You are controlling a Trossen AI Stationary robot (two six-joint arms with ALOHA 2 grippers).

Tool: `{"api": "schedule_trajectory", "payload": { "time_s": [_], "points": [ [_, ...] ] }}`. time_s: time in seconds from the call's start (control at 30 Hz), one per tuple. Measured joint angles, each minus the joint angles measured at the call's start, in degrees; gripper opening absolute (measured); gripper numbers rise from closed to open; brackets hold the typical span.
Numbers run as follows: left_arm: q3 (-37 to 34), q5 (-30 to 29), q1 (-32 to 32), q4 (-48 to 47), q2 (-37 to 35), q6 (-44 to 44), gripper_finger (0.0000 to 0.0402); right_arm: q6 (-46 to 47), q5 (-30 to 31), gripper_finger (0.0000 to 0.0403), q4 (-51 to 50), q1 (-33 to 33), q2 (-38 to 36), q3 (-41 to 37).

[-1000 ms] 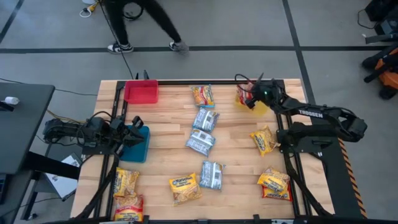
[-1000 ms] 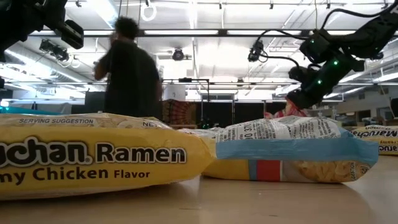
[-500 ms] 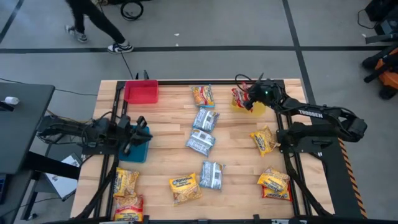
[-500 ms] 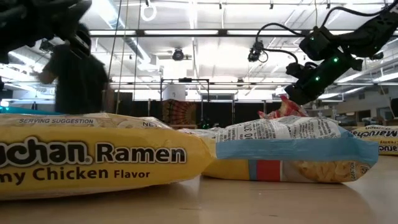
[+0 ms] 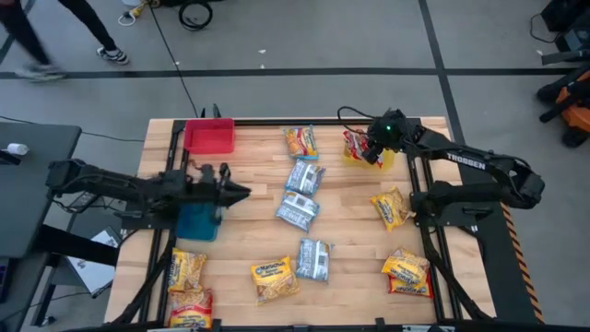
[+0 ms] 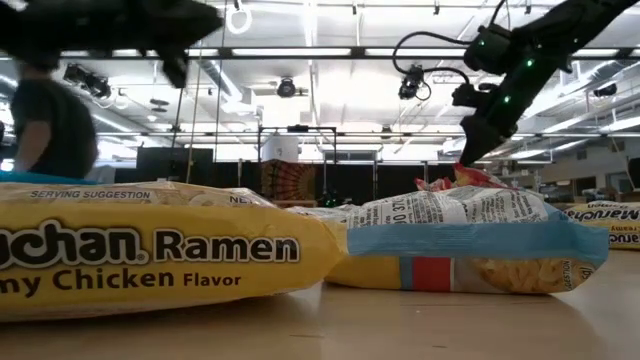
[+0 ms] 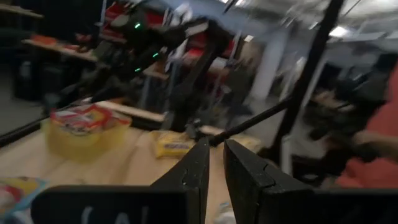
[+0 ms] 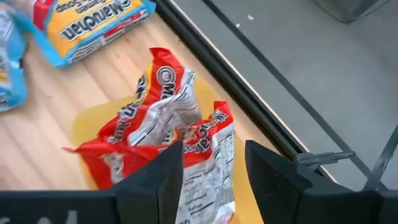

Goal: Sort Maruchan noodles
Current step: Put the red noodle pack into the yellow bin

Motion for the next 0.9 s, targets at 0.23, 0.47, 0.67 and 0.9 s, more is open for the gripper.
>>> {"api": "schedule_trajectory", "payload": {
  "time_s": [0.23,0.47,0.67,0.9],
  "points": [
    [10.83,3.77,4.82,-3.29,12.99,4.88,0.0052,7.37,-4.02,0.0182,-12.76,4.21,-2.68,1.81],
    [16.02,5.08,8.76,-2.85,21.36,4.76,0.0052,4.01,-2.91,0.0232,-10.13,7.26,-2.54,1.88],
    [19.19,5.28,11.38,-2.71,27.73,0.79,0.0052,-1.86,4.49,0.0287,-17.42,6.73,-2.59,1.88],
    [30.79,5.15,16.52,-12.82,39.8,-1.58,0.0052,-1.83,8.61,0.0276,-23.03,4.49,-2.17,1.88]
  ]
}}
